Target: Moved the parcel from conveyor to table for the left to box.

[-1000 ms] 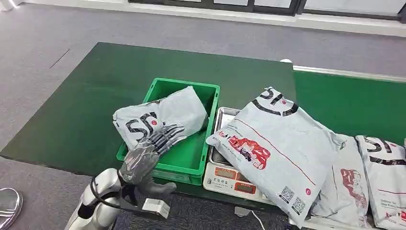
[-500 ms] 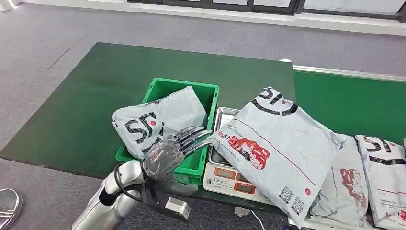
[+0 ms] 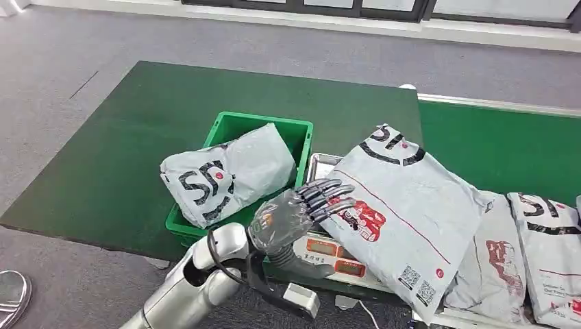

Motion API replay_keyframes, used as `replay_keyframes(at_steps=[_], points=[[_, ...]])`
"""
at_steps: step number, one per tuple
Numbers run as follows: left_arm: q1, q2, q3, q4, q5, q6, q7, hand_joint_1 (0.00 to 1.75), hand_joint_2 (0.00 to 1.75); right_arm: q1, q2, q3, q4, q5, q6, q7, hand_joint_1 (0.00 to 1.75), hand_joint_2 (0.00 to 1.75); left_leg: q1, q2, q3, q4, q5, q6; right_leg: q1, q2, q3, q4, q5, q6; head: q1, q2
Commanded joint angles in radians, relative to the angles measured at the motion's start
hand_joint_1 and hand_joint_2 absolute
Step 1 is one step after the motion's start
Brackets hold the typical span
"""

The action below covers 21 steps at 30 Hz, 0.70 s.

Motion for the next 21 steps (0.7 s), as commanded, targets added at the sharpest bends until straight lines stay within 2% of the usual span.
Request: replay_keyframes(at_steps=[1,10,21], points=[[-0.144,-0.055,-0.118,0.114,0.0,-0.022,-0.001,0.0,1.75,-0.059,-0.026,-0.016,0.111,0.017,-0.023,0.07,0.0,1.75,0.001,-0.002,-0.002,0.0,0.001,0.0,0.001,-0.002,0.0,-0.001,0.001,0.0,0.0,0.0],[-0.195,-0.079,-0.182,0.2,-0.04,-0.008,-0.014,0.0,1.75,-0.114,-0.145,-0.06,0.255,-0.015,-0.022,0.13,0.0,1.75,0.001,-0.001,-0.001,-0.003,0.003,0.001,0.001,-0.001,0.001,-0.005,0.003,0.0,0.0,0.0],[-0.278,-0.156,-0.285,0.387,-0.047,-0.033,-0.012,0.0,1.75,-0.13,-0.167,-0.026,0.273,-0.012,-0.037,0.137,0.0,1.75,0.0,-0.001,0.0,0.0,0.001,0.0,0.0,0.0,0.001,-0.001,0.001,0.0,0.0,0.0]])
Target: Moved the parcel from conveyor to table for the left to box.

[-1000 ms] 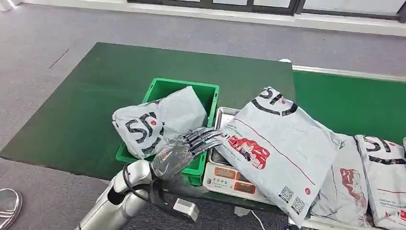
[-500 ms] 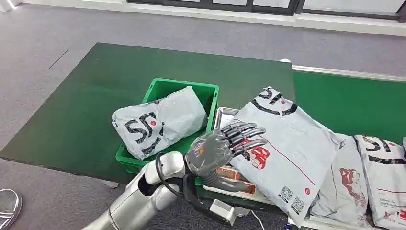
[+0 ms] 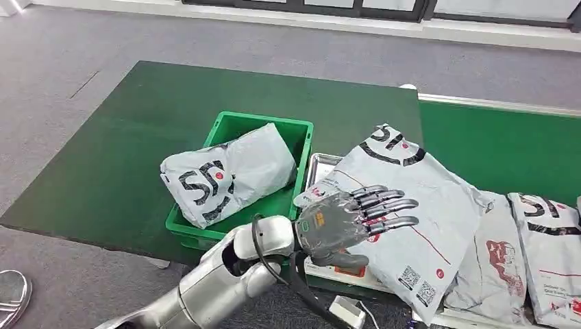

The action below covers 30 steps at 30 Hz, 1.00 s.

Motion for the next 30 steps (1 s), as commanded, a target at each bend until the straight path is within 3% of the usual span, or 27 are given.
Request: replay_keyframes(at_steps=[1,5,25,30], points=[[-0.144,-0.07,-0.158,0.28,-0.018,-0.025,0.008,0.0,1.75,-0.037,-0.042,0.004,0.093,0.007,-0.021,0.006,0.0,1.75,0.001,-0.001,-0.001,-0.001,0.001,0.001,0.001,-0.001,0.0,-0.002,0.002,-0.001,0.0,0.0],[-0.2,-0.11,-0.2,0.361,-0.047,-0.008,0.03,0.0,1.75,-0.022,-0.044,0.011,0.082,0.007,-0.028,0.013,0.0,1.75,0.001,-0.002,-0.001,0.0,0.001,0.0,0.001,-0.002,0.001,-0.001,0.0,0.0,0.0,0.0],[-0.255,-0.162,-0.251,0.515,-0.119,0.079,0.095,0.0,1.75,-0.036,-0.045,-0.008,0.107,0.005,-0.013,-0.011,0.0,1.75,0.0,0.0,-0.001,-0.001,0.001,0.0,0.0,0.0,0.0,-0.002,0.002,0.0,0.0,0.0],[-0.279,-0.162,-0.308,0.529,-0.19,0.129,0.188,0.0,1.75,-0.033,-0.031,-0.012,0.096,0.008,-0.014,-0.025,0.0,1.75,0.0,0.0,-0.001,-0.002,0.001,0.0,0.0,0.0,-0.001,-0.002,0.002,-0.001,0.0,0.0]])
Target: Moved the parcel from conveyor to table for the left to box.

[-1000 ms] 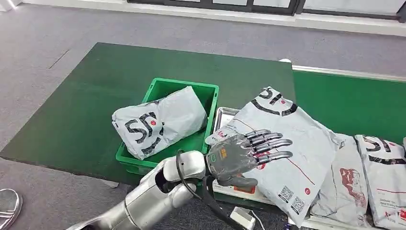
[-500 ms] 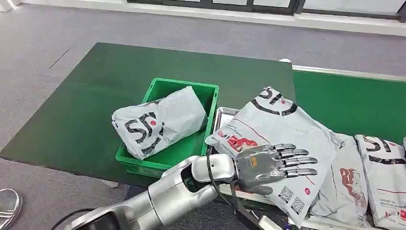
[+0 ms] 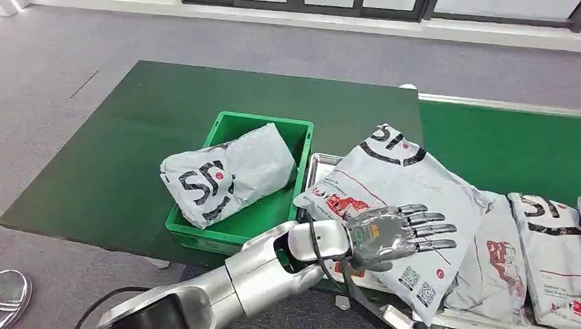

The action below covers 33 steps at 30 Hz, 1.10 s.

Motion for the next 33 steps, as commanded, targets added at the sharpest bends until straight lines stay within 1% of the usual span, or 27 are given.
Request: replay_keyframes(at_steps=[1,2,4,6,12,15,18,21,25,28,31,32,33], points=[[-0.083,0.008,-0.139,0.109,-0.077,0.055,0.106,0.0,1.75,-0.018,0.012,-0.012,0.05,-0.002,0.0,-0.015,0.0,1.75,0.001,0.0,-0.001,-0.002,0.002,0.0,0.001,0.0,-0.001,-0.002,0.002,-0.001,0.0,0.0],[-0.104,0.008,-0.161,0.12,-0.101,0.067,0.14,0.0,1.75,-0.016,0.016,-0.012,0.046,-0.003,0.002,-0.021,0.0,1.75,0.001,0.0,-0.001,-0.002,0.002,0.0,0.001,0.0,-0.001,-0.002,0.002,-0.001,0.0,0.0],[-0.132,0.008,-0.174,0.13,-0.11,0.062,0.161,0.0,1.75,-0.014,0.021,-0.008,0.042,-0.002,0.001,-0.027,0.0,1.75,0.001,0.0,-0.001,0.0,0.001,0.0,0.001,-0.001,0.0,-0.001,0.001,-0.001,0.0,0.0],[-0.191,0.008,-0.196,0.156,-0.124,0.045,0.196,0.0,1.75,-0.006,0.01,0.018,0.045,-0.011,0.003,-0.037,0.0,1.75,0.001,0.0,-0.002,0.0,0.002,0.0,0.001,0.0,-0.002,-0.001,0.002,-0.001,0.0,0.0],[-0.216,0.008,-0.19,0.169,-0.129,0.035,0.196,0.0,1.75,-0.02,-0.008,0.034,0.061,-0.01,-0.002,-0.035,0.0,1.75,0.001,0.002,-0.001,0.0,0.001,0.001,0.001,0.001,-0.001,-0.001,0.002,0.0,0.0,0.0],[-0.265,0.008,-0.185,0.194,-0.154,0.011,0.221,0.0,1.75,-0.051,-0.051,0.063,0.097,-0.007,0.002,-0.027,0.0,1.75,0.001,0.003,-0.002,0.0,0.002,0.001,0.001,0.003,-0.003,-0.001,0.003,-0.001,0.0,0.0],[-0.296,0.008,-0.17,0.236,-0.165,-0.008,0.218,0.0,1.75,-0.056,-0.044,0.08,0.105,0.002,-0.003,-0.026,0.0,1.75,0.001,0.004,-0.003,0.001,0.001,0.001,0.001,0.004,-0.003,0.0,0.003,0.0,0.0,0.0],[-0.319,0.008,-0.187,0.258,-0.173,-0.042,0.217,0.0,1.75,-0.062,-0.043,0.092,0.112,0.012,-0.007,-0.03,0.0,1.75,0.001,0.003,-0.002,0.0,0.001,0.001,0.001,0.002,-0.001,0.0,0.002,-0.001,0.0,0.0],[-0.323,0.008,-0.193,0.259,-0.171,-0.049,0.216,0.0,1.75,-0.071,-0.05,0.096,0.118,0.014,-0.006,-0.029,0.0,1.75,0.0,0.002,-0.001,0.0,0.001,0.001,0.0,0.001,-0.001,0.0,0.002,0.0,0.0,0.0],[-0.33,0.008,-0.216,0.256,-0.148,-0.09,0.219,0.0,1.75,-0.079,-0.062,0.098,0.129,0.017,-0.005,-0.027,0.0,1.75,0.0,0.003,-0.002,0.0,0.002,0.001,0.001,0.002,-0.002,-0.001,0.003,0.0,0.0,0.0],[-0.333,0.008,-0.208,0.26,-0.017,-0.185,0.167,0.0,1.75,-0.089,-0.072,0.103,0.143,0.019,-0.008,-0.026,0.0,1.75,0.0,0.002,-0.001,0.0,0.001,0.001,0.001,0.001,-0.001,0.0,0.002,0.0,0.0,0.0],[-0.333,0.008,-0.208,0.26,-0.017,-0.185,0.167,0.0,1.75,-0.089,-0.072,0.103,0.143,0.019,-0.008,-0.026,0.0,1.75,0.001,0.003,-0.002,0.0,0.002,0.001,0.001,0.002,-0.002,0.0,0.003,0.0,0.0,0.0],[-0.334,0.008,-0.196,0.265,0.095,-0.258,0.132,0.0,1.75,-0.101,-0.061,0.103,0.142,0.03,-0.007,-0.027,0.0,1.75,0.0,0.002,-0.002,0.0,0.002,0.001,0.001,0.002,-0.001,0.0,0.002,0.0,0.0,0.0]])
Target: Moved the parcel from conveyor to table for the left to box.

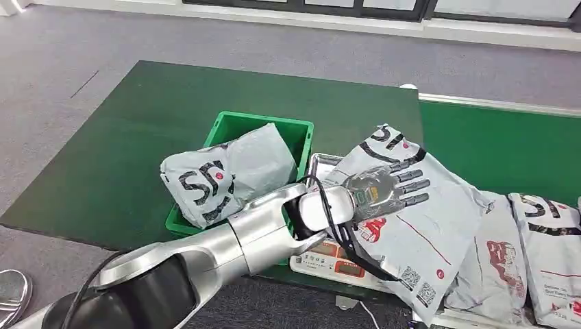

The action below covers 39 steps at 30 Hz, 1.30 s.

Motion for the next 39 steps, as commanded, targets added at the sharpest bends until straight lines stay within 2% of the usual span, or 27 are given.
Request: replay_keyframes(at_steps=[1,6,14,22,26,30,39], points=[[-0.079,0.014,-0.093,0.081,0.269,-0.172,-0.078,0.0,1.75,-0.06,-0.006,0.047,0.082,0.027,-0.004,0.01,0.0,1.75,0.001,0.002,-0.001,0.0,0.0,0.0,0.001,0.002,-0.001,0.0,0.001,-0.001,0.0,0.0],[-0.124,0.014,-0.173,0.065,0.48,-0.279,-0.072,0.0,1.75,-0.027,0.006,0.024,0.032,0.037,-0.002,0.023,0.0,1.75,0.0,0.001,-0.002,0.001,0.0,0.0,0.0,0.001,-0.002,0.0,0.001,-0.001,0.0,0.0],[-0.149,0.014,-0.251,0.093,0.507,-0.22,-0.057,0.0,1.75,-0.009,0.026,0.048,0.008,0.043,0.012,0.008,0.0,1.75,0.0,0.0,-0.002,0.0,0.001,0.0,0.0,0.001,-0.002,0.0,0.001,-0.001,0.0,0.0],[-0.147,0.014,-0.258,0.075,0.506,-0.189,-0.051,0.0,1.75,-0.032,0.038,0.083,0.005,0.08,0.016,0.02,0.0,1.75,0.0,0.001,-0.001,0.0,0.001,0.0,0.0,0.002,-0.002,0.0,0.002,-0.001,0.0,0.0],[-0.128,0.014,-0.262,0.046,0.506,-0.158,-0.034,0.0,1.75,-0.066,0.016,0.113,0.022,0.108,0.03,0.043,0.0,1.75,0.0,0.002,-0.001,0.0,0.001,0.0,0.0,0.002,-0.002,0.0,0.002,0.0,0.0,0.0],[-0.109,0.014,-0.272,0.037,0.528,-0.159,-0.031,0.0,1.75,-0.05,-0.008,0.154,0.037,0.107,0.011,0.053,0.0,1.75,0.0,0.002,-0.001,-0.001,0.002,0.0,0.0,0.003,-0.001,-0.002,0.003,0.0,0.0,0.0],[-0.078,0.014,-0.298,0.026,0.545,-0.153,-0.035,0.0,1.75,-0.056,-0.009,0.197,0.055,0.114,-0.009,0.053,0.0,1.75,0.0,0.001,0.0,0.0,0.001,0.0,0.0,0.001,0.0,-0.001,0.002,0.0,0.0,0.0]])
